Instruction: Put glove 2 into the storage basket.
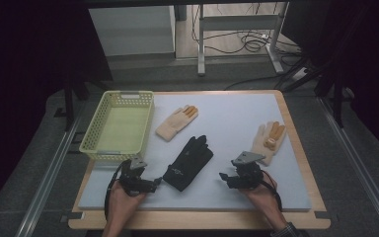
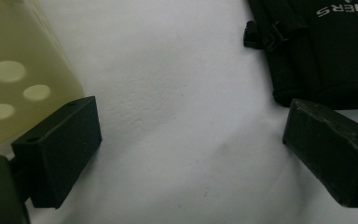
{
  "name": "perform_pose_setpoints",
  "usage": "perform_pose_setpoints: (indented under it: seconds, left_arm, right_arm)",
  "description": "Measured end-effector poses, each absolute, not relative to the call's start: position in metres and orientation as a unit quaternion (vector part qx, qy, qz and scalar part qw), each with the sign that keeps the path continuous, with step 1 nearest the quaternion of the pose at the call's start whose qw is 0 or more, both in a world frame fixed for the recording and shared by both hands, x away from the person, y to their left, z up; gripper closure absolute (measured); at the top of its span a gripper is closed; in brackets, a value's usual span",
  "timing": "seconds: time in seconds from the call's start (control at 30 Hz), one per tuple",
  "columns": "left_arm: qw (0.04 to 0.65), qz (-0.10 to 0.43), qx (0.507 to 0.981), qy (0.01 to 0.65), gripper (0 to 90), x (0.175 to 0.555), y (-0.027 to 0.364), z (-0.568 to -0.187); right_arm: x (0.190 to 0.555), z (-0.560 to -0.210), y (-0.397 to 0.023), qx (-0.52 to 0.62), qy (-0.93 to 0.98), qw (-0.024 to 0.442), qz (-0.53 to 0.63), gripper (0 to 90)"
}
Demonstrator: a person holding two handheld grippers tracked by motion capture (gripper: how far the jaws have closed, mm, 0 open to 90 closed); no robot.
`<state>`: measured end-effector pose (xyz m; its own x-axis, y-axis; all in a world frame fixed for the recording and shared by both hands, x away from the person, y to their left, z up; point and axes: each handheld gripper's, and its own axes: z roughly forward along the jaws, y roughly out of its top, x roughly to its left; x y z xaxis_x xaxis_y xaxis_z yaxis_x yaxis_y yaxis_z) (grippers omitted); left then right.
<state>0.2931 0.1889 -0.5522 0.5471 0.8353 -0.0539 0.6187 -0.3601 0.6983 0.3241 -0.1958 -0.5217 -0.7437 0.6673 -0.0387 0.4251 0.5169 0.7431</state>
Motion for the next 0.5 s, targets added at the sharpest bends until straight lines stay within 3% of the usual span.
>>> perform_pose_setpoints:
  seconds: [0.27, 0.5]
  left_arm:
    - [0.344, 0.157, 0.809, 0.449, 4.8, 0.293, 0.189, -0.552]
    - [0.348, 0.156, 0.808, 0.45, 5.3, 0.293, 0.19, -0.552]
  right_arm:
    - [0.325, -0.528, -0.224, 0.337, 0.85, 0.192, 0.357, 24.2]
    - [0.328, -0.533, -0.23, 0.35, 0.848, 0.177, 0.356, 21.0]
